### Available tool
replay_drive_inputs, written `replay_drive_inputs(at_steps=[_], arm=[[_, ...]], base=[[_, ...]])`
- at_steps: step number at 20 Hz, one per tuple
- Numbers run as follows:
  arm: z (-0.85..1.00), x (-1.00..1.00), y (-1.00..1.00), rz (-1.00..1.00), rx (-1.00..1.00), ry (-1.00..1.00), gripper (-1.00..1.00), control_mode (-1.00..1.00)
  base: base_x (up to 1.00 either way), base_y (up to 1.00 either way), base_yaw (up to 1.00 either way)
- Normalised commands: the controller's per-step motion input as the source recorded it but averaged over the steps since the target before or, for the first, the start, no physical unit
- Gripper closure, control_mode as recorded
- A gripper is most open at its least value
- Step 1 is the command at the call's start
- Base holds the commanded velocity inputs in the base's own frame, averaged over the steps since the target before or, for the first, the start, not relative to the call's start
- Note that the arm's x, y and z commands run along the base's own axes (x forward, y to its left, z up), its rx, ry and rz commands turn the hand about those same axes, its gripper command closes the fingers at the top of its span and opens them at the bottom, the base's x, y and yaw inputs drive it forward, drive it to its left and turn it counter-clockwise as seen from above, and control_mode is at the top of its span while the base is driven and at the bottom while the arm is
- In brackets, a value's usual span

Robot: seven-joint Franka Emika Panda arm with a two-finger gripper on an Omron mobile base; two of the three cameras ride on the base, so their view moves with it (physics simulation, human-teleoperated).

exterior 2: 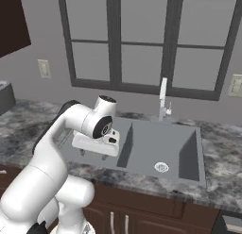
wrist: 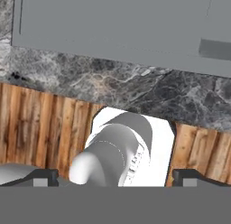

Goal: Place the two vegetables and bowl onto the tray for setting up a vegetable dip station.

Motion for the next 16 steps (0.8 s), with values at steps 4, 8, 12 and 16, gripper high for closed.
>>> replay_drive_inputs(at_steps=[4, 8, 12, 16], arm=[[0.00, 0.00, 0.00, 0.00, 0.00, 0.00, -1.00, 1.00], [0.00, 0.00, 0.00, 0.00, 0.00, 0.00, -1.00, 1.00], [0.00, 0.00, 0.00, 0.00, 0.00, 0.00, -1.00, 1.00], [0.00, 0.00, 0.00, 0.00, 0.00, 0.00, -1.00, 1.00]], base=[[0.12, -0.66, 0.00], [0.11, -0.67, 0.00], [0.11, -0.67, 0.00], [0.11, -0.62, 0.00]])
